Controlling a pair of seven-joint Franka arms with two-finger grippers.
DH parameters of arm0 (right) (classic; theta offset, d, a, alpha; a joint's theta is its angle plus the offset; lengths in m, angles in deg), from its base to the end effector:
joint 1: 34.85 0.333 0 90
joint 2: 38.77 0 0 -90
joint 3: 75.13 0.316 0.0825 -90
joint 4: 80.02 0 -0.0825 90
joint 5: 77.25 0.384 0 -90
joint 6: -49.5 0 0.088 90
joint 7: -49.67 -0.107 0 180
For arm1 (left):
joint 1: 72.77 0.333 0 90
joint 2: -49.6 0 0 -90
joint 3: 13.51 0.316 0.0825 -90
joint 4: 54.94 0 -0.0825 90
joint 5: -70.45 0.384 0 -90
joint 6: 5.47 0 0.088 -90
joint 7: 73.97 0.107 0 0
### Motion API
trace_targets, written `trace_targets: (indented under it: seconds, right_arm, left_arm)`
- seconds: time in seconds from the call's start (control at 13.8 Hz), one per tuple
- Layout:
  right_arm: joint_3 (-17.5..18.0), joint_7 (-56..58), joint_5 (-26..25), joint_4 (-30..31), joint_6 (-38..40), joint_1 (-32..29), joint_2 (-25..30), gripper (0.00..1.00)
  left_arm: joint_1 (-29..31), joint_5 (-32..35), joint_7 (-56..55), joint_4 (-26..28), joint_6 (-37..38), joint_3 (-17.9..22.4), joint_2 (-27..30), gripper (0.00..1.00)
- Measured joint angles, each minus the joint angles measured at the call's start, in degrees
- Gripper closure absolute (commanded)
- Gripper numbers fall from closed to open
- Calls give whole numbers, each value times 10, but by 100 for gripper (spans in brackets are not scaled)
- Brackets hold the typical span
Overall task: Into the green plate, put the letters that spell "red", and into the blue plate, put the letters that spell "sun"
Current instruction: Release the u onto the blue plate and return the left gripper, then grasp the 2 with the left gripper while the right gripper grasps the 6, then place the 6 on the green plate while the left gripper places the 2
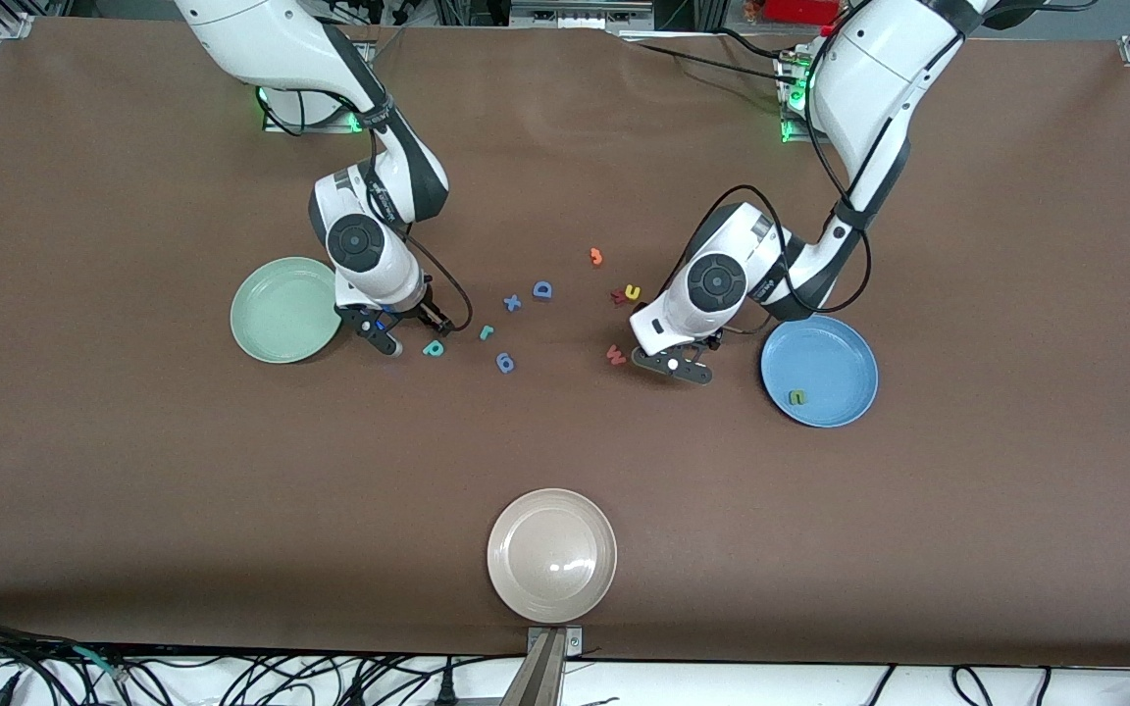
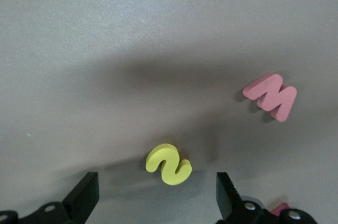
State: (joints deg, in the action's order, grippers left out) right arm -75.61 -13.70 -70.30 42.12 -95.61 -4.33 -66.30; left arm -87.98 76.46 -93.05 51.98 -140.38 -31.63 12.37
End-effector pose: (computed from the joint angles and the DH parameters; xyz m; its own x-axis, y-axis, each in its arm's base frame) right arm 0.4885 0.2809 0.1716 0.7712 -0.6305 -0.0880 -0.6289 -0.7760 0.0478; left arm 0.5254 -0.3354 0.1698 0.9477 -0.2781 -0.1566 -0.2688 -0.9600 0.0780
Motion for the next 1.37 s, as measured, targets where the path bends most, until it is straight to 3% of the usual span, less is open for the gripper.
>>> trace_targets:
  seconds: [0.22,0.29,0.36,0.58,0.65,0.87,1.01,1.37]
  right_arm:
    - [0,0,0,0,1,0,2,94]
    - [0,0,0,0,3,0,6,100]
    - [1,0,1,1,3,1,7,100]
    - [1,0,1,1,2,1,5,100]
    - [1,1,1,1,2,1,6,100]
    - [1,6,1,-1,13,1,12,100]
    - [-10,22,1,-7,62,2,33,100]
    - [-100,167,1,-11,212,0,118,100]
  left_arm:
    - [-1,0,-3,5,-18,0,-1,14]
    - [-1,0,-6,9,-25,0,-2,18]
    - [-2,0,-7,11,-30,0,-2,24]
    - [-1,0,-8,12,-31,1,-2,61]
    - [-1,0,-8,12,-31,1,-2,68]
    - [-2,0,-13,12,-33,-4,1,74]
    - [-2,0,-19,12,-33,-4,2,78]
    - [-2,0,-20,11,-31,-4,2,80]
